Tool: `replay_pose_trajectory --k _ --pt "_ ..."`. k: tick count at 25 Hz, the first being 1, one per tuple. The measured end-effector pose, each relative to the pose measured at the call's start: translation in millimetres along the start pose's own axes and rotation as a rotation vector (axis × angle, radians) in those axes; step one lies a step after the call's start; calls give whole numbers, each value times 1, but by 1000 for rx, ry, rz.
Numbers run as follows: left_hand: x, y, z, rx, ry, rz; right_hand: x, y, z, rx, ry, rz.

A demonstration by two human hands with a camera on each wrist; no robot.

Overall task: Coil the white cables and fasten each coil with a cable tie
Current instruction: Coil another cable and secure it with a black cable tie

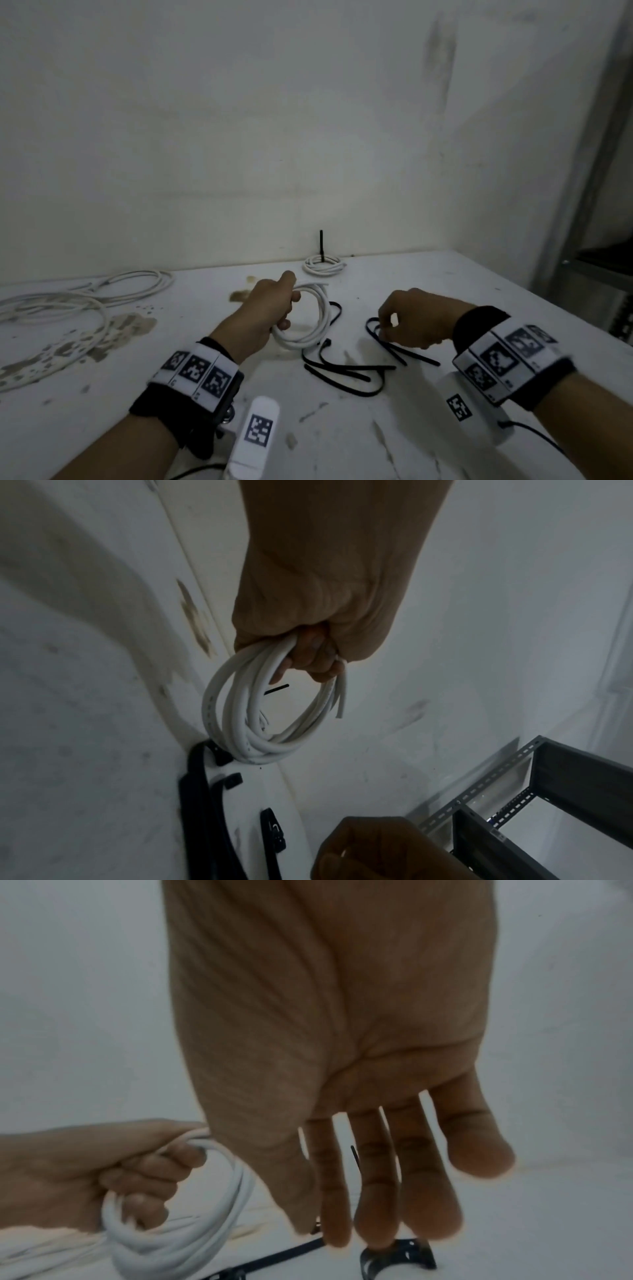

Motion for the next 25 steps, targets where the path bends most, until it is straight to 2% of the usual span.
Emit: replay_pose_trajectory --k 4,9,12,18,25 --pt "-15 -7 -21 11 2 -12 -8 -16 1 -90 -61 -49" --pt "-22 -11 -39 52 39 -3 -8 -49 -16 -49 3 -76" --pt "-25 -11 -41 65 47 -7 -17 -59 -19 -56 -86 -111" --pt "-27 -8 -47 102 80 8 -34 -54 -16 -63 -207 -204" --pt "-34 1 -54 140 154 46 -52 -40 -6 -51 -410 -188"
Point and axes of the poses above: each hand's wrist, its own y-axis away from the middle knuckle, its own z-axis out of the back of the hand, x = y × z, the point moved 6 cm from there along -y, towards the middle knuckle, and after that the axes turned 6 degrees about -y, right-handed, at the moved point
